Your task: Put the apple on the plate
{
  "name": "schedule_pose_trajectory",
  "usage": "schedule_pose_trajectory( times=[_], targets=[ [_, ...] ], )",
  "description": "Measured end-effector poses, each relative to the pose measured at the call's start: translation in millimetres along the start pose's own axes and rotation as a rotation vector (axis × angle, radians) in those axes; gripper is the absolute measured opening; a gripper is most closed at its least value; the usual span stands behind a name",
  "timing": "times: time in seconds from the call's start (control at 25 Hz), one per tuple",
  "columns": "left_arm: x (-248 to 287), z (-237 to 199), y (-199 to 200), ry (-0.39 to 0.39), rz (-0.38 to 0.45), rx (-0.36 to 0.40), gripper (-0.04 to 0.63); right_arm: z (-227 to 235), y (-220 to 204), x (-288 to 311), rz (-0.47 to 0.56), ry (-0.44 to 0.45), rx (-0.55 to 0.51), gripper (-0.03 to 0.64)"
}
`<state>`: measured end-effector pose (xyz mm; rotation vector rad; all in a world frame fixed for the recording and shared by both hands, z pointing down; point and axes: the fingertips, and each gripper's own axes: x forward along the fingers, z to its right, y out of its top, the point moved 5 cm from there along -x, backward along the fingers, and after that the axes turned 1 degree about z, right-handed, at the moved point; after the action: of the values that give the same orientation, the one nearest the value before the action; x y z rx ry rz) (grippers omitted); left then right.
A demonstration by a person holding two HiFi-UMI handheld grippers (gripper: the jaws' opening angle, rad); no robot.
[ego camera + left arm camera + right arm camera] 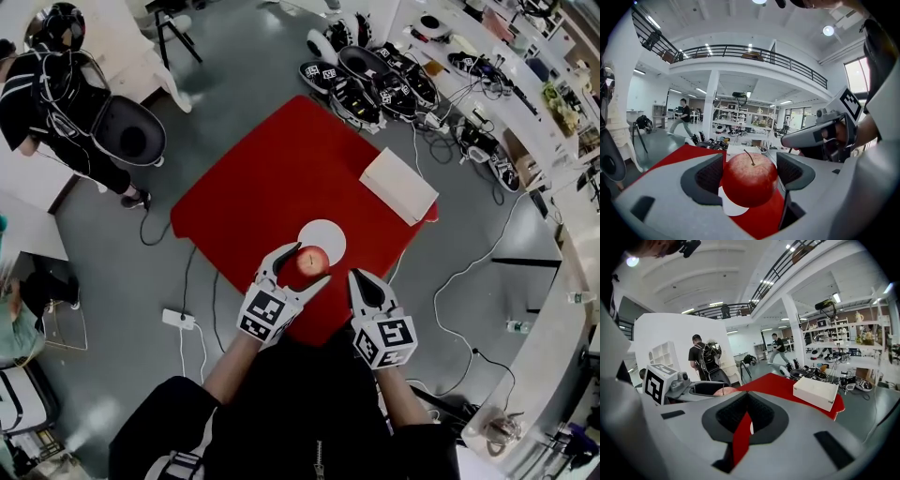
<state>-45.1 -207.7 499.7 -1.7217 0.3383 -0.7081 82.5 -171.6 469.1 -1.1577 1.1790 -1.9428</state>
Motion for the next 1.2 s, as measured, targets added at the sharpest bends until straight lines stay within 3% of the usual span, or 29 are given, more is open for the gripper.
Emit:
schedule_pose_trajectory(
  times=[0.24, 0.6, 0.84, 1.2],
  targets=[
    [15.2, -4.6, -1.8, -0.006, 0.012, -0.007, 0.36, 14.7, -3.1, 6.7, -0.01, -0.011, 0.01, 0.011],
    [31.7, -18.1, -1.1, 0.044, -0.004, -0.009, 0.36, 32.5, 5.8, 30.3, -0.011, 0.049, 0.0, 0.011],
    [40.2, -29.3, 1.6, 0.072, 0.06, 0.01, 0.36, 38.4, 10.4, 42.7, -0.026, 0.073, 0.001, 0.011],
    [51.9, -39.0, -16.1, 0.06, 0.013, -0.005, 0.36, 43.2, 3.9, 50.7, -0.052, 0.065, 0.016, 0.011]
  ],
)
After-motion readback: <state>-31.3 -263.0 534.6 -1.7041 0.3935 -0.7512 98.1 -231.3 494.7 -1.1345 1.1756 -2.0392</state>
